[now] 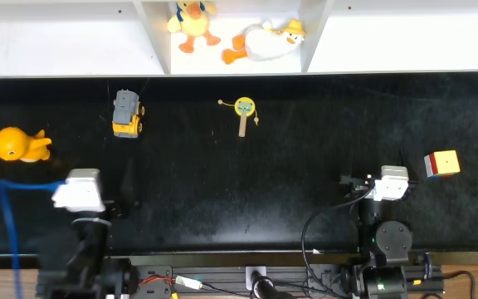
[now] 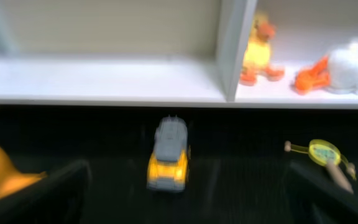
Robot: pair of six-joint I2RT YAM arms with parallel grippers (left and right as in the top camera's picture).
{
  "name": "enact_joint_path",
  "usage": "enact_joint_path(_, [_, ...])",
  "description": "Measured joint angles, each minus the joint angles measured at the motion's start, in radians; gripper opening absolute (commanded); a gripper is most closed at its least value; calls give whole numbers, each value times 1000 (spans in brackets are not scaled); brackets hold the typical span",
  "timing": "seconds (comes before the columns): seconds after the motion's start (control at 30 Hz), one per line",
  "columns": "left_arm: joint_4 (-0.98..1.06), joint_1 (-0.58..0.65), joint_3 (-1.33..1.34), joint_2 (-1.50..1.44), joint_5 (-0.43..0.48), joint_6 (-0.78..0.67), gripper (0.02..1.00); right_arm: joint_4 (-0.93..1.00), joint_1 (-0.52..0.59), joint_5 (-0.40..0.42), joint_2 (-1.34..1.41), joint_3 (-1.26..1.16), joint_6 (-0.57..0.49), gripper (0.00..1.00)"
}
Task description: Store Toys
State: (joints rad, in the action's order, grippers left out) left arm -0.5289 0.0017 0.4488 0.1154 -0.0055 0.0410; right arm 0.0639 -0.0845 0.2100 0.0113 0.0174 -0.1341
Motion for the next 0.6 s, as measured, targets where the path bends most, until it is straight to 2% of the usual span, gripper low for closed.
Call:
enact_joint_path(0.23, [-267,0,424,304,-114,17,998,0,0,0,0,0,0,996])
enact_joint_path(0.37, [-397,0,626,505,-214,65,996,0,0,0,0,0,0,1000])
enact_joint_path(0.6, [-432,26,795,753,-282,38,991,1,0,0,0,0,0,996])
